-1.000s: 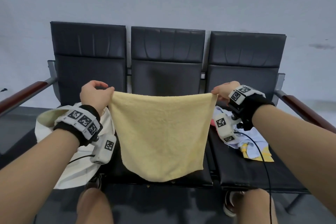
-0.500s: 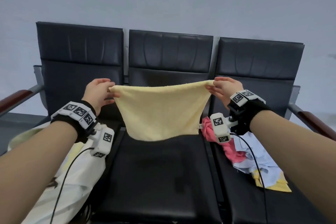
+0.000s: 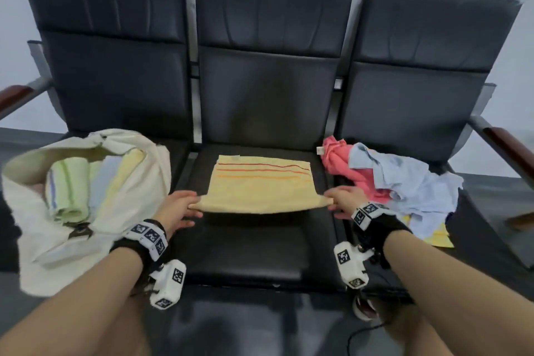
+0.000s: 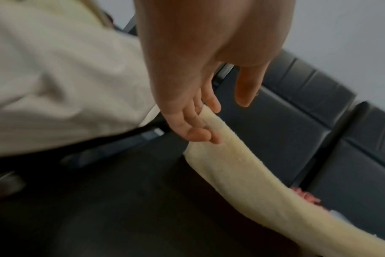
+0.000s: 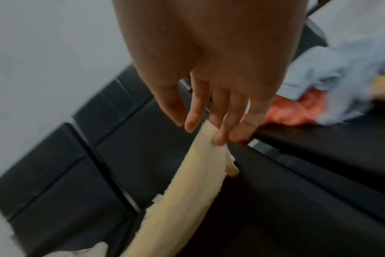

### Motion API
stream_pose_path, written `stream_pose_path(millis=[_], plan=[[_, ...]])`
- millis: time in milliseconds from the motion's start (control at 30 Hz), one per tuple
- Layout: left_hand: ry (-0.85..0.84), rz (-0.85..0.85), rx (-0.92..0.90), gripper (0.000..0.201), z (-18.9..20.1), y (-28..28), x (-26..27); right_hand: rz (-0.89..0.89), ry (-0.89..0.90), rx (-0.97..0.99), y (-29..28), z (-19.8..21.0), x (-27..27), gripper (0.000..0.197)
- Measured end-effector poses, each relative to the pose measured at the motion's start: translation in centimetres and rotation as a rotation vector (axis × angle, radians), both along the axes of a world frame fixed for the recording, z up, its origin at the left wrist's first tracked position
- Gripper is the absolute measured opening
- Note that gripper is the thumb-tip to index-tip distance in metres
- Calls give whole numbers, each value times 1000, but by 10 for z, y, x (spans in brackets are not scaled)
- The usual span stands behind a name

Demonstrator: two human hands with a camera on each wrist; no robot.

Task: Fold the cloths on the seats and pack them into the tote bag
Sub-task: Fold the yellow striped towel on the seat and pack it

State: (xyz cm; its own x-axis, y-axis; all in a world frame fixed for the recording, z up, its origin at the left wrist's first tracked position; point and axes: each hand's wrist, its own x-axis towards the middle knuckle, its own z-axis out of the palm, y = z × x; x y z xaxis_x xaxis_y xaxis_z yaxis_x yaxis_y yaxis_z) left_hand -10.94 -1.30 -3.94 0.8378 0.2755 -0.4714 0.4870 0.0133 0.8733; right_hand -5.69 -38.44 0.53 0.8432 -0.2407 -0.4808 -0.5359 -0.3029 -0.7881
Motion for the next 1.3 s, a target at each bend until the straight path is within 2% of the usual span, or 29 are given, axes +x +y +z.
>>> stream_pose_path(millis=[100,200,367,467,533,633,767,867,1067,1200,1300], plan=[[133,11,-48,29,-54,-12,-32,-29,204,51,-4,-51,-33,9],[211,51,-44,31,-82,-17,-52,-43,280,64,-5,-80,-57,10],[214,95,33,34,-91,-12,-64,-19,348,52,-5,-89,-73,7],[215,50,105,33,-83,-11,-64,-35,298,3,-2,-81,-68,6],[223,6,153,34,-80,-9,-60,-15,224,-62,3,-75,-62,4],[244,-54,242,29,-76,-2,-50,111,141,-135,21,-60,-51,8],[244,-163,341,19,-76,5,-40,299,94,-165,72,-36,-29,10],[247,-185,347,22,-85,7,-35,393,36,-209,118,-30,-6,13],[203,-149,243,24,-103,24,-28,506,12,-363,197,-46,52,19],[176,-246,329,18,-107,35,-22,506,12,-446,235,-70,92,19],[161,-339,416,23,-108,40,-22,480,-4,-509,259,-92,116,22]])
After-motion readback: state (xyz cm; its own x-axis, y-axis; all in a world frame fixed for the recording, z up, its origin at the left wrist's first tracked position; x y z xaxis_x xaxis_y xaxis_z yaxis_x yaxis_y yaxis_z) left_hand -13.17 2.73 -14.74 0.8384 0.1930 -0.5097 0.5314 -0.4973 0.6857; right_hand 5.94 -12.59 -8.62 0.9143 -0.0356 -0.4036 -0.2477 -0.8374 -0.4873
